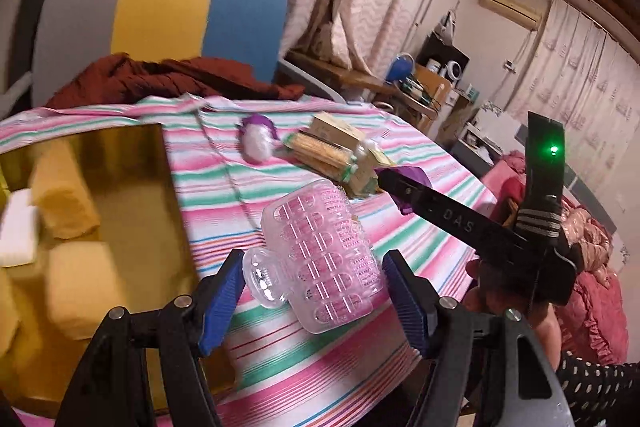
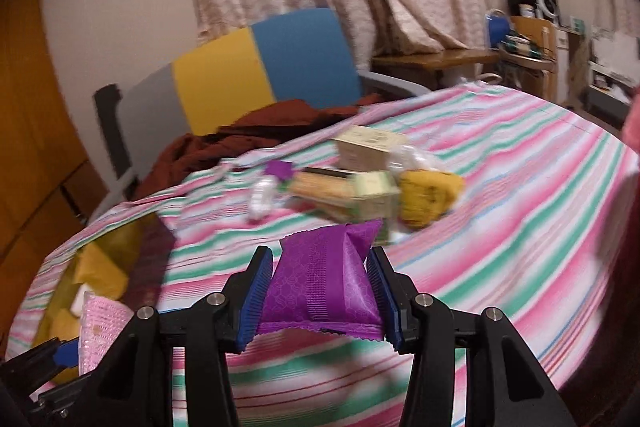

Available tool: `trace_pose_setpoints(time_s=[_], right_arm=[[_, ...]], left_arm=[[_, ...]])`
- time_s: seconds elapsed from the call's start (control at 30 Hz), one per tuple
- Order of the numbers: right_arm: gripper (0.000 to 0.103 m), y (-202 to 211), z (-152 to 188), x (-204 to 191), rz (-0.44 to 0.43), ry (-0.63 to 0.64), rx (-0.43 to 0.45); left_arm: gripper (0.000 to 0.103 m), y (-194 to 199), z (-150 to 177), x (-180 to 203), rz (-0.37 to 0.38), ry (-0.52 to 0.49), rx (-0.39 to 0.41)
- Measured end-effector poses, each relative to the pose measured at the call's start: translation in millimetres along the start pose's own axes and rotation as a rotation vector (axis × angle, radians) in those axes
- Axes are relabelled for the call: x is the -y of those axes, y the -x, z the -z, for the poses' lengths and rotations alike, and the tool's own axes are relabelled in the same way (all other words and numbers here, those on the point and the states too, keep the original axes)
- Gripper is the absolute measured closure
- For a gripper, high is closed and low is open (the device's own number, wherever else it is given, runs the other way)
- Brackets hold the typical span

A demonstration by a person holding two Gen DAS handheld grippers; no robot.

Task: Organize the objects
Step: 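Carry roller and purple packet over the gold tray and open both tools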

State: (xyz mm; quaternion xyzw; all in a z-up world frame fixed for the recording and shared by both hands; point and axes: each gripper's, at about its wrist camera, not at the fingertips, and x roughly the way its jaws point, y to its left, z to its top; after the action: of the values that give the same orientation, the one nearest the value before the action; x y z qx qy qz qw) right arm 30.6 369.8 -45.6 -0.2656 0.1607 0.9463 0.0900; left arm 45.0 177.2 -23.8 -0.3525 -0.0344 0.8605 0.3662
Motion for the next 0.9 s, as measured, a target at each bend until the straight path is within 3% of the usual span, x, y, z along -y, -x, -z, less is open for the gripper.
trace_pose_setpoints(time_s=[0.43,0.7,0.9], right_arm=[[0.053,9,16,-105,-0.225,0.159,-0.059],[0.053,4,30,-152,-0.308,0.256,-0.130],[0.053,-1,41,-173,-0.342,0.291,-0.170]], left_arm=[[0.032,58,14,-82,-0.127,0.175,0.076],[0.032,65,27,-132,-0.170,0.290,0.021],[0.032,63,33,-149,-0.191,0.307,-0.016]])
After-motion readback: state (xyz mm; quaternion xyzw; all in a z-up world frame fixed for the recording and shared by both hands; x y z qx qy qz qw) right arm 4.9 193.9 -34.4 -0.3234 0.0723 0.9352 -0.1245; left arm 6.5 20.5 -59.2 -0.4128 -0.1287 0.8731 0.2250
